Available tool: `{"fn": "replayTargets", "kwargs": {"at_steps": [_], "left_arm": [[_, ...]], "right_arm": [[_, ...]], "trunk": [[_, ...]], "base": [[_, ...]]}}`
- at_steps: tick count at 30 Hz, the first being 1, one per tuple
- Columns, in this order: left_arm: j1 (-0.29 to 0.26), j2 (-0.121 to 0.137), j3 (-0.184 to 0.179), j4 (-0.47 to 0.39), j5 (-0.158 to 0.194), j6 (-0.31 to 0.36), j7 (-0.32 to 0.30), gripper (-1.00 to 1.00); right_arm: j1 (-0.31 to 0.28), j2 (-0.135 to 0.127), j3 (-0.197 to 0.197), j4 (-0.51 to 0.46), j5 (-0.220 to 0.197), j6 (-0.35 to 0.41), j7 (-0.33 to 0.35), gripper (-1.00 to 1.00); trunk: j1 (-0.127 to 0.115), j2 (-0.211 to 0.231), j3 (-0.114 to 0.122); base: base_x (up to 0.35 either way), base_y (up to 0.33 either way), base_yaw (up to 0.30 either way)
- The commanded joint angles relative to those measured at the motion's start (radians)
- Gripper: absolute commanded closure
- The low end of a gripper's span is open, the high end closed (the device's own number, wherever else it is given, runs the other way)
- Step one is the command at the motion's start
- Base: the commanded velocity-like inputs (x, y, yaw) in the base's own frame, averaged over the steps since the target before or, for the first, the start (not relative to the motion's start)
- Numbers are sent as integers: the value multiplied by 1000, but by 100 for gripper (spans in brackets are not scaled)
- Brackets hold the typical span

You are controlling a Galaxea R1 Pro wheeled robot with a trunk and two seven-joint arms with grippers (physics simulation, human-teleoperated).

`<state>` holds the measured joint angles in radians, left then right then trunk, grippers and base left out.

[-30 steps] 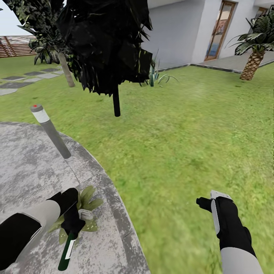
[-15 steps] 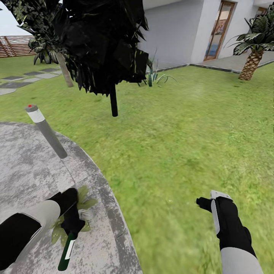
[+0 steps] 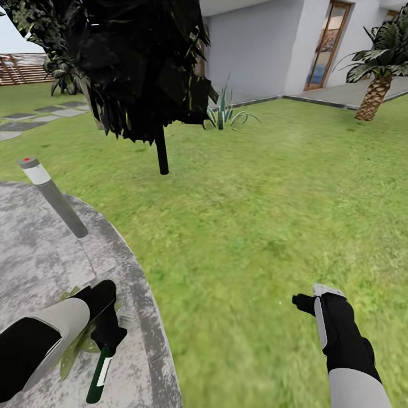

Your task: Pick up the pesticide atomizer in the garden and spray insectifuge to fully cover both potted plants in the garden.

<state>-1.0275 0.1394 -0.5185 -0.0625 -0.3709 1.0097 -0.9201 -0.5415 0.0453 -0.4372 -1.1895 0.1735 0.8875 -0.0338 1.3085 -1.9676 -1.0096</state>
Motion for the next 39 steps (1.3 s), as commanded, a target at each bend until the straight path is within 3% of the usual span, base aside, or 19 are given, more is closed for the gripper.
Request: {"fn": "replayTargets", "kwargs": {"at_steps": [1, 18, 39], "left_arm": [[0, 0, 2, -2, -11, 5, -9, 100], [0, 0, 2, -2, -10, 4, -9, 100], [0, 0, 2, -2, -10, 4, -9, 100]], "right_arm": [[-1, 1, -1, -1, 4, 4, 2, -100], [-1, 1, -1, -1, 4, 4, 2, -100], [0, 1, -1, -1, 4, 4, 2, -100]], "trunk": [[0, 0, -1], [0, 0, -1], [0, 0, -1]], "base": [[174, -244, 202], [75, -97, 252], [190, -277, 14]]}}
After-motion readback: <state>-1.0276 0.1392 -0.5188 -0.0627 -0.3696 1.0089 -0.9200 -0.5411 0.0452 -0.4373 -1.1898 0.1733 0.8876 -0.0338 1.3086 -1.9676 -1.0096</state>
